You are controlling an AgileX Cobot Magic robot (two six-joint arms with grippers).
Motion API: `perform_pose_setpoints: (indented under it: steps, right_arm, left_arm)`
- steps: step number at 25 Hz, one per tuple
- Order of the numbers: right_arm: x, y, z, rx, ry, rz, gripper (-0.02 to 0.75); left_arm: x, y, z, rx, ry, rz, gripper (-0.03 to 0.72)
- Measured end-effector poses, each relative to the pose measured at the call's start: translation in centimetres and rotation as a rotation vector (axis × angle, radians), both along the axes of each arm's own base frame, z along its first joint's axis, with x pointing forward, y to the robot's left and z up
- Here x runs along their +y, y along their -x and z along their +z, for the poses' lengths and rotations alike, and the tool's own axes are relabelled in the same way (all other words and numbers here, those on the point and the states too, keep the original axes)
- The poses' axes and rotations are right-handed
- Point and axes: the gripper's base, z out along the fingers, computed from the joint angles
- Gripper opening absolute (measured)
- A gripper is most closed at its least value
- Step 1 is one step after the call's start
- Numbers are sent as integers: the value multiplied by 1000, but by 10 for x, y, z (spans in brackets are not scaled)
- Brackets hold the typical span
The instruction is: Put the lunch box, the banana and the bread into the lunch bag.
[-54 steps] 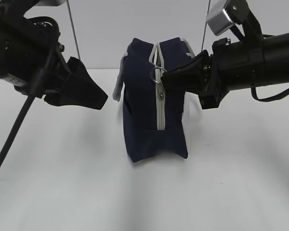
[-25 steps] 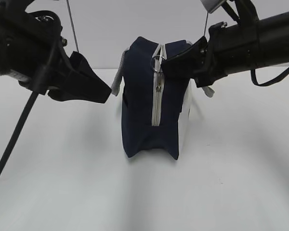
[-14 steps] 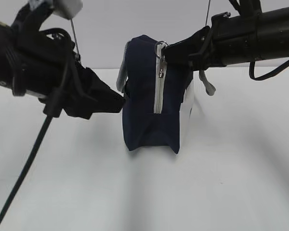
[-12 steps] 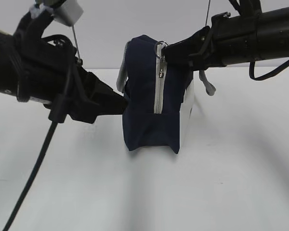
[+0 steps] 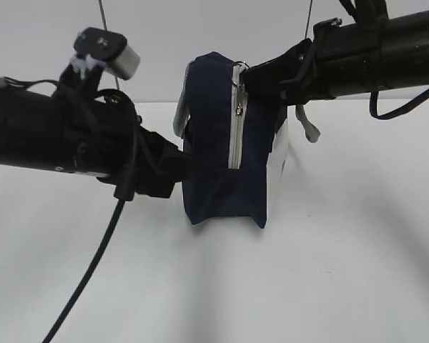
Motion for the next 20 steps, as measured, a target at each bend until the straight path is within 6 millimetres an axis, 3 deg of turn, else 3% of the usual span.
perform_pose_setpoints:
  steps: [8,14,20]
  right_arm:
    - [0,-1,-2,7,0,3,-16]
    - [2,0,-5,20,-5,32,-16]
    - [2,0,-5,21,-3,34,-16]
  left_arm:
    - [-8,-27,-40,11,16,27,382]
    - [3,-38,-44,-18,27,10,399]
    - [0,-37,-49,-14,53,-62,401]
